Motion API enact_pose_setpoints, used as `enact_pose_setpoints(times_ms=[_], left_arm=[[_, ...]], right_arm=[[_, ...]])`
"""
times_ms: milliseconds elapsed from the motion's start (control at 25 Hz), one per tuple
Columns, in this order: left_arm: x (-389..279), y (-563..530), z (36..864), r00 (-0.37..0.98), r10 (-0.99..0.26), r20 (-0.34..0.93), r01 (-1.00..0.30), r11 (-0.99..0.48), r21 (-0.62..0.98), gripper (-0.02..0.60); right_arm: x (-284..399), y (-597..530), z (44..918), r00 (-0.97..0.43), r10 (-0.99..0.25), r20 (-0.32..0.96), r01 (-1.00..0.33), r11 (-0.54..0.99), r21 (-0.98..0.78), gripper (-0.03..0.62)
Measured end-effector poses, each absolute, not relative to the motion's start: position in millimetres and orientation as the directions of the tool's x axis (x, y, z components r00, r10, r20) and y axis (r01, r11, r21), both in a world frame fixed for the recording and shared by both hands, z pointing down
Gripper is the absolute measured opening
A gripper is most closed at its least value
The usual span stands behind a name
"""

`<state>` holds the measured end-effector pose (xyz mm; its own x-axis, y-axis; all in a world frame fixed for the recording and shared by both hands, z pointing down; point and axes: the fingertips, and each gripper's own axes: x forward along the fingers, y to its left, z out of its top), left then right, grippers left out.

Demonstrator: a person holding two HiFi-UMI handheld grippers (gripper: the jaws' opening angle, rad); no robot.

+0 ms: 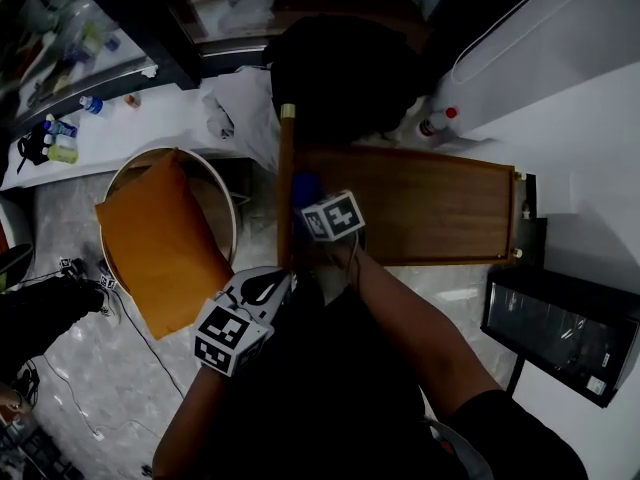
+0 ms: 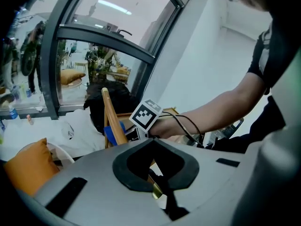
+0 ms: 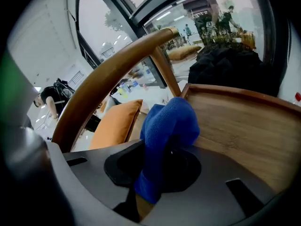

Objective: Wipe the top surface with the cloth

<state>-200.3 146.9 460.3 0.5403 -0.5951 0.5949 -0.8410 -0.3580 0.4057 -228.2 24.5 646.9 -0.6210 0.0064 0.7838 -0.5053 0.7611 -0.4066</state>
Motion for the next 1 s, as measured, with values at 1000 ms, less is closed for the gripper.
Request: enact_pose_setpoints(times_ms=[1000], left_arm=[[-130.8, 110.1, 456.2, 0.569, -0.576, 0.587, -0.822, -0.388, 0.417, 0.005]], right_arm=[[-140.5, 0.5, 660.1, -0.574, 0.036, 0.818, -0.452, 0.819, -0.354, 0.078]])
